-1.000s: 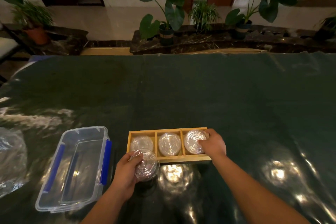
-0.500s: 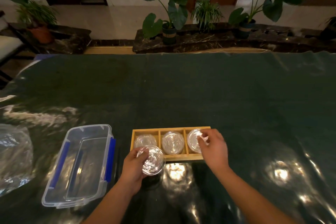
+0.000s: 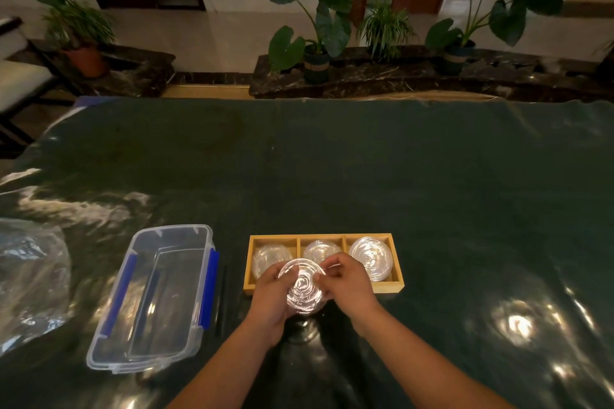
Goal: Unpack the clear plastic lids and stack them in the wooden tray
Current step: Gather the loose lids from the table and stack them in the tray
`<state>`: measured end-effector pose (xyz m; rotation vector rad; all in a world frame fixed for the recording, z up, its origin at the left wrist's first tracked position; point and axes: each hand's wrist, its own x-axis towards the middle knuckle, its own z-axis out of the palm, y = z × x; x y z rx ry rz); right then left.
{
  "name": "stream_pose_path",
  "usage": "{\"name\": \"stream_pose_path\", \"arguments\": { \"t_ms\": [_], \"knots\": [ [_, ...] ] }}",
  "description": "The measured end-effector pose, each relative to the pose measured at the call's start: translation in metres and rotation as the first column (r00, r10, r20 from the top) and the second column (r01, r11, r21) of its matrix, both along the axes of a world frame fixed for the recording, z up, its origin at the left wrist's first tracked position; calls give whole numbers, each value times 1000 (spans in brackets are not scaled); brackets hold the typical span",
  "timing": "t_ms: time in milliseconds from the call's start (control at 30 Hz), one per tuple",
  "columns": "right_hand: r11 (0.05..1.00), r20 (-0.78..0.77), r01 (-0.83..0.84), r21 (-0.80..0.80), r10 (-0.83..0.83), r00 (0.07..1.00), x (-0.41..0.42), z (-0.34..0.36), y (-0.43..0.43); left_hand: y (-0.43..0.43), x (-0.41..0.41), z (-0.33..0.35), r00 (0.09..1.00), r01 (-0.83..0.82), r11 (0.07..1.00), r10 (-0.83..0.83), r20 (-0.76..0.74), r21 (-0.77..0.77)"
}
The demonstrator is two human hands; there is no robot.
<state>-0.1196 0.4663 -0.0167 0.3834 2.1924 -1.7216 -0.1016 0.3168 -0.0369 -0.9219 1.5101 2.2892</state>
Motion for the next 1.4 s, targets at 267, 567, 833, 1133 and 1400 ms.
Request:
{"name": "stream_pose_path", "arguments": {
  "t_ms": [267,567,833,1133,1400],
  "knots": [
    [983,-8,145,115,-145,989,-54,-9,25,-42,0,-7,977,158,734,-212,-1,-661],
    [857,-68,-60,511,109,992,-80,-25,17,-62,11,-29,902,308,302,-396,175,-902],
    [365,-116,-69,928,459,881,-79,-30,8,-59,7,-31,916,292,384,-377,140,-876],
    [340,-84,-105,934,497,864,-76,-38,12,-62,2,-31,903,326,373,-395,170,-869],
    [713,-337,288,640,-77,938,-46,-32,134,-66,-1,-33,902,308,384,-410,138,-871]
  ]
}}
